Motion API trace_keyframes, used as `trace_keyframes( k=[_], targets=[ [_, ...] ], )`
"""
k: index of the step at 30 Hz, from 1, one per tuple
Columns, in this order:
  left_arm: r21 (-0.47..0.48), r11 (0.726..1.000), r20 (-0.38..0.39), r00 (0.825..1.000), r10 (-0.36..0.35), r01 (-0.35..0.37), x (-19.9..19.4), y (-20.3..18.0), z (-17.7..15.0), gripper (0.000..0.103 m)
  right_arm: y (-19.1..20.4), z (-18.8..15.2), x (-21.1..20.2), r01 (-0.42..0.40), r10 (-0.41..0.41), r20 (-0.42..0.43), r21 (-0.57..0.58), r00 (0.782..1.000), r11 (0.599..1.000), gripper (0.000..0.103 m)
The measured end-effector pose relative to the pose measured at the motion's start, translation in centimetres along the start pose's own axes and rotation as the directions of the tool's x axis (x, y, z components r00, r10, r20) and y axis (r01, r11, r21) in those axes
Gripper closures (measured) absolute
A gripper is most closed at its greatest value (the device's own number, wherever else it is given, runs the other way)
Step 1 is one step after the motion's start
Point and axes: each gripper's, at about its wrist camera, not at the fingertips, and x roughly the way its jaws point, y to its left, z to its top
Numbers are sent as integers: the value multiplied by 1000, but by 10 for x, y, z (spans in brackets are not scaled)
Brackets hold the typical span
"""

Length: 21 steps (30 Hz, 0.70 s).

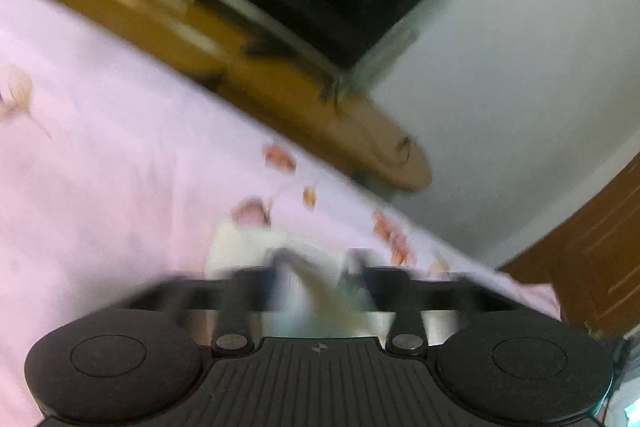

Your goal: Fold small clothes

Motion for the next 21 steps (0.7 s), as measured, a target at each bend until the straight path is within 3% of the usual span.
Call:
trace_keyframes(
  k=[2,3,6,10,14,18,19,20,21],
  targets=[
    [41,999,66,998,-13,11,-14,-4,4,9,-1,-1,-15,-10,11,75,-9,997,1000,55],
    [53,998,60,998,-20,17,-16,-5,7,15,-3,0,-20,-10,12,95,-18,995,1000,54],
    [149,989,12,1000,15,-16,-13,-13,14,48,-7,4,-26,0,5,111,-46,994,999,62],
    [302,952,-74,994,84,-57,8,-24,14,49,-8,12,-25,12,-2,107,-91,994,996,69],
    [347,934,-111,986,127,-81,26,-24,16,49,2,11,-9,35,-24,60,-192,998,981,69],
    [368,925,-97,986,133,-89,35,-29,18,50,12,9,9,54,-49,24,-263,999,963,71],
    [366,927,-101,986,130,-84,37,-30,18,58,14,9,12,55,-51,19,-274,999,960,73],
    [361,929,-112,985,134,-86,41,-29,18,80,17,8,16,59,-57,13,-290,998,955,78],
    [354,931,-118,983,142,-92,43,-27,18,88,19,8,20,70,-71,10,-306,997,949,84]
  ],
)
